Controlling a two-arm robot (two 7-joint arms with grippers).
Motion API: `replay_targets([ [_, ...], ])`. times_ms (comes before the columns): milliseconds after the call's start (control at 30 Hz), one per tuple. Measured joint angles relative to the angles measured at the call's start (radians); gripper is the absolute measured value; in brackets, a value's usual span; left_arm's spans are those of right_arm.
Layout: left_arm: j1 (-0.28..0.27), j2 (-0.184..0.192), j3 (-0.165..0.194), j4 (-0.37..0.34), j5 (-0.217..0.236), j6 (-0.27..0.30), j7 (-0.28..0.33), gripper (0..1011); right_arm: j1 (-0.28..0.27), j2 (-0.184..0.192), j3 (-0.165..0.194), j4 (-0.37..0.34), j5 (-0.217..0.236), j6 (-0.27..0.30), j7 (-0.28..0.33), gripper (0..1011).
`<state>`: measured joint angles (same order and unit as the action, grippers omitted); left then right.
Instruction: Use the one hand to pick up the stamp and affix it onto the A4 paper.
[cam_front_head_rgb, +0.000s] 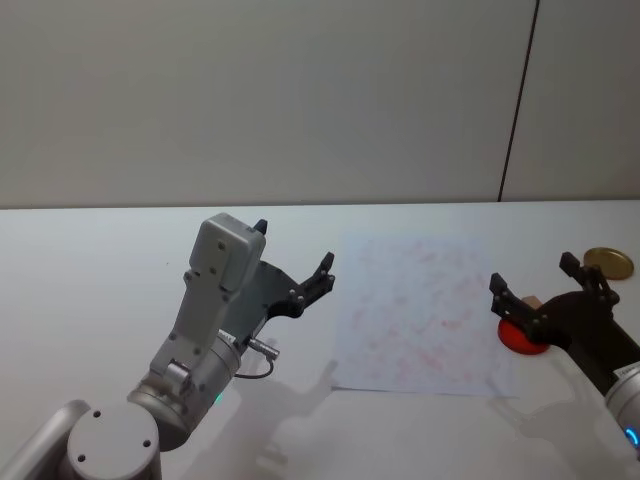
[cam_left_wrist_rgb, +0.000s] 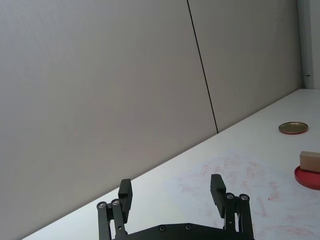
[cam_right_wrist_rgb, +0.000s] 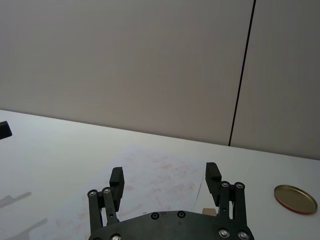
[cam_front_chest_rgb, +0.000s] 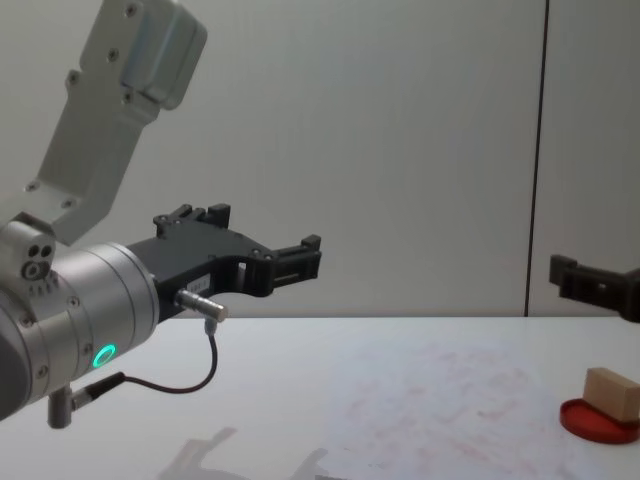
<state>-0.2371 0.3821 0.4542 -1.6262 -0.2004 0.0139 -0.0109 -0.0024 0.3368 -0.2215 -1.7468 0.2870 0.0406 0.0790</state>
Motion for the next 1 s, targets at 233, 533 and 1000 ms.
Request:
replay_targets([
  [233,0.000,0.000,0.000,0.000,0.000,0.000,0.000,993,0.022,0.003,0.011,0.044,-0.001,0.015,0.019,1001],
  [533,0.000,0.000,0.000,0.000,0.000,0.000,0.000,993,0.042,0.006,0.023,0.089,0.007,0.041,0.030,1001],
  [1000,0.000,0.000,0.000,0.000,0.000,0.000,0.000,993,0.065,0.001,0.035,0.151,0.038,0.092,0.032,1001],
])
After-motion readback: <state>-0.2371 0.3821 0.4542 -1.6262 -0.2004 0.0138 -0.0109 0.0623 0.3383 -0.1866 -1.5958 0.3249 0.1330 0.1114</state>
